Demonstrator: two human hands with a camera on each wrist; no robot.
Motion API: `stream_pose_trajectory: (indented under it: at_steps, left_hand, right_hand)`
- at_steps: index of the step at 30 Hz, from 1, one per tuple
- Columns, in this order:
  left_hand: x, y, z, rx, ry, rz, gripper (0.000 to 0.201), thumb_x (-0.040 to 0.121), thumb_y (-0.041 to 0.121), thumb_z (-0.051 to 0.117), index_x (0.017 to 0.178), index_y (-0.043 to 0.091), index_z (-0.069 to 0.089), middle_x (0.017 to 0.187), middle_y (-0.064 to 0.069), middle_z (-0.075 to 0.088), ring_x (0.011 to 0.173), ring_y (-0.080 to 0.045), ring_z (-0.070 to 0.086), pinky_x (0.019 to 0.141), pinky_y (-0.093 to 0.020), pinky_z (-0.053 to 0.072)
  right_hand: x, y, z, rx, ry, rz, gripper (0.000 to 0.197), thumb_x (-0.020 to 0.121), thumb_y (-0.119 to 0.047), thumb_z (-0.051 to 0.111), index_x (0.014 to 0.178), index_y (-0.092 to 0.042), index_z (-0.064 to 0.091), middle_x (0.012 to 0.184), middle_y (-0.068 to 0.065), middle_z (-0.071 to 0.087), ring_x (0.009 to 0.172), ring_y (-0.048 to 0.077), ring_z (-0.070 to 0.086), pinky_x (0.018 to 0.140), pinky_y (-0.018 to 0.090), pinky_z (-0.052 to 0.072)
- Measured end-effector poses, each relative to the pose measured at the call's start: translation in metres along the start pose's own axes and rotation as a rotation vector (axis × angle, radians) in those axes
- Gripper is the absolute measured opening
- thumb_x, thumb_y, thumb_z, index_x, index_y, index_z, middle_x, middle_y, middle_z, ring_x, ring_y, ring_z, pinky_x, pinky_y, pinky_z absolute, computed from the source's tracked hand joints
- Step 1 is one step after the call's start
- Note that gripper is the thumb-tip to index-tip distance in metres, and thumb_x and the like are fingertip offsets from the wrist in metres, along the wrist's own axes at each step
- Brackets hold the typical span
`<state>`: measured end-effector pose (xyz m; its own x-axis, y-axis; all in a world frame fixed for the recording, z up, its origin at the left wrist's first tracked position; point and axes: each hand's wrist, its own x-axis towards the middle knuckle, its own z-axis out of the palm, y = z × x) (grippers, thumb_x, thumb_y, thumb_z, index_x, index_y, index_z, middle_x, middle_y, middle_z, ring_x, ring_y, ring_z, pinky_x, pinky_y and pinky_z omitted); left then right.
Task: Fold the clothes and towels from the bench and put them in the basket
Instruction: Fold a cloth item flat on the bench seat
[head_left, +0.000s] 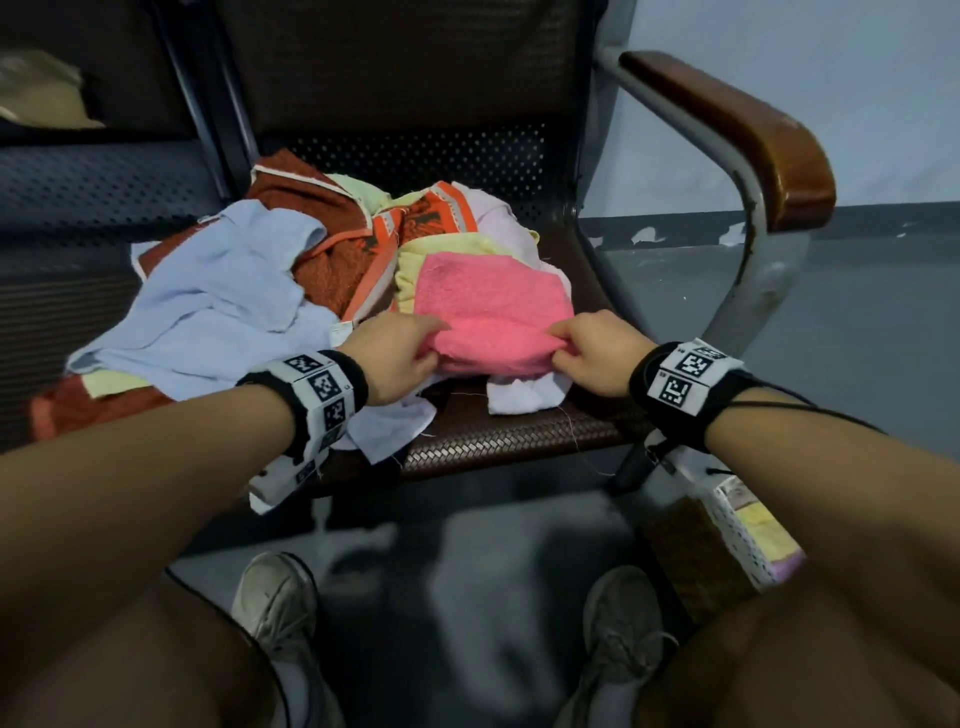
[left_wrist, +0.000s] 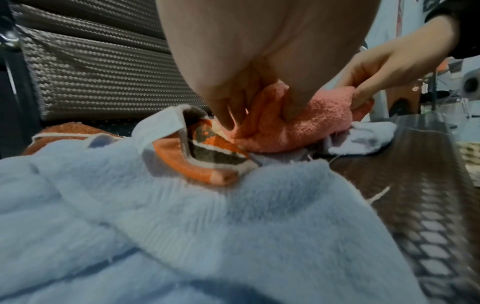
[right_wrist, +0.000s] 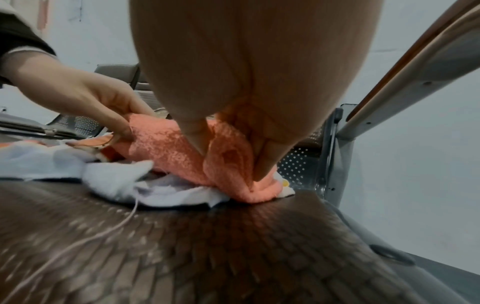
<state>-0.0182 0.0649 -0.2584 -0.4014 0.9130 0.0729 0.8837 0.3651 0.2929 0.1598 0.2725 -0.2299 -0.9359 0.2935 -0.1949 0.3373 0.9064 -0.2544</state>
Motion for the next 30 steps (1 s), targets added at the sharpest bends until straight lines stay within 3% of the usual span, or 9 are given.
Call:
stream_pose_trajectory:
  at_steps: [3, 9, 12, 15, 19, 22, 25, 27, 30]
  left_hand:
    - [-0.001, 0.004, -0.008, -0.063, 0.032, -0.033, 0.018, 0.094, 0.021, 0.053, 0.108, 0.013, 0.060, 0.082, -0.004, 0.064, 0.079, -0.029, 0.060, 0.067, -0.034, 0.042]
    - [-0.002, 0.012, -0.014, -0.356, 0.066, -0.149, 0.023, 0.097, 0.022, 0.052, 0.076, 0.014, 0.050, 0.075, -0.005, 0.056, 0.075, -0.026, 0.050, 0.065, -0.035, 0.035]
    - [0.003, 0.013, -0.010, -0.378, 0.094, -0.288, 0.027, 0.098, 0.029, 0.052, 0.080, 0.008, 0.054, 0.078, -0.006, 0.056, 0.077, -0.026, 0.050, 0.066, -0.035, 0.032]
    - [0.009, 0.012, -0.003, -0.360, 0.140, -0.383, 0.029, 0.100, 0.033, 0.049, 0.091, 0.007, 0.056, 0.090, -0.009, 0.061, 0.083, -0.027, 0.054, 0.070, -0.033, 0.034]
    - [0.014, 0.005, -0.001, -0.362, 0.214, -0.485, 0.030, 0.097, 0.037, 0.056, 0.113, 0.011, 0.058, 0.103, -0.003, 0.060, 0.090, -0.019, 0.054, 0.078, -0.030, 0.040]
    - [0.010, 0.005, -0.005, -0.222, 0.358, -0.231, 0.031, 0.090, 0.038, 0.063, 0.110, 0.015, 0.057, 0.110, 0.001, 0.054, 0.095, -0.014, 0.052, 0.083, -0.028, 0.042]
    - [0.002, 0.007, -0.006, -0.038, 0.204, 0.114, 0.045, 0.082, 0.054, 0.062, 0.112, 0.022, 0.055, 0.106, 0.003, 0.055, 0.096, -0.015, 0.049, 0.084, -0.034, 0.047]
    - [-0.003, 0.004, 0.000, 0.088, 0.007, 0.147, 0.070, 0.072, 0.062, 0.068, 0.128, 0.024, 0.050, 0.121, -0.001, 0.055, 0.108, -0.020, 0.050, 0.094, -0.040, 0.047]
    - [-0.004, -0.004, 0.007, 0.116, -0.090, 0.067, 0.083, 0.068, 0.039, 0.078, 0.141, 0.025, 0.041, 0.138, -0.004, 0.049, 0.123, -0.025, 0.049, 0.102, -0.044, 0.045]
  right_hand:
    - [-0.004, 0.005, -0.008, 0.059, 0.059, 0.021, 0.021, 0.093, -0.019, 0.052, 0.083, -0.008, 0.067, 0.078, 0.011, 0.067, 0.077, 0.031, 0.062, 0.074, 0.038, 0.051]
    - [-0.009, 0.019, -0.013, 0.472, 0.206, 0.101, 0.022, 0.092, -0.027, 0.056, 0.074, -0.021, 0.068, 0.072, -0.002, 0.067, 0.070, 0.013, 0.061, 0.065, 0.029, 0.046]
    - [-0.003, 0.023, -0.008, 0.539, 0.250, 0.163, 0.028, 0.095, -0.036, 0.058, 0.086, -0.012, 0.069, 0.083, 0.006, 0.071, 0.079, 0.017, 0.065, 0.073, 0.037, 0.054]
    - [0.006, 0.022, -0.002, 0.630, 0.200, 0.206, 0.036, 0.088, -0.050, 0.070, 0.108, -0.020, 0.067, 0.099, -0.002, 0.072, 0.090, 0.013, 0.068, 0.081, 0.032, 0.055]
    - [0.019, 0.021, 0.006, 0.460, 0.151, 0.250, 0.049, 0.085, -0.041, 0.075, 0.123, -0.016, 0.058, 0.114, 0.003, 0.065, 0.100, 0.020, 0.063, 0.087, 0.036, 0.053]
    - [0.029, 0.018, 0.011, 0.343, 0.179, 0.292, 0.038, 0.090, -0.038, 0.069, 0.117, -0.014, 0.058, 0.112, 0.005, 0.064, 0.096, 0.021, 0.059, 0.077, 0.031, 0.044]
    - [0.035, 0.015, 0.012, 0.295, 0.171, 0.348, 0.036, 0.093, -0.038, 0.064, 0.119, -0.012, 0.057, 0.113, 0.007, 0.063, 0.094, 0.022, 0.057, 0.077, 0.030, 0.041]
    - [0.037, 0.013, 0.011, 0.293, 0.169, 0.379, 0.036, 0.094, -0.036, 0.062, 0.121, -0.012, 0.057, 0.116, 0.009, 0.064, 0.097, 0.024, 0.058, 0.079, 0.032, 0.044]
    - [0.034, 0.008, 0.009, 0.244, 0.161, 0.364, 0.045, 0.091, -0.027, 0.064, 0.132, -0.014, 0.052, 0.125, 0.012, 0.060, 0.112, 0.030, 0.059, 0.092, 0.035, 0.049]
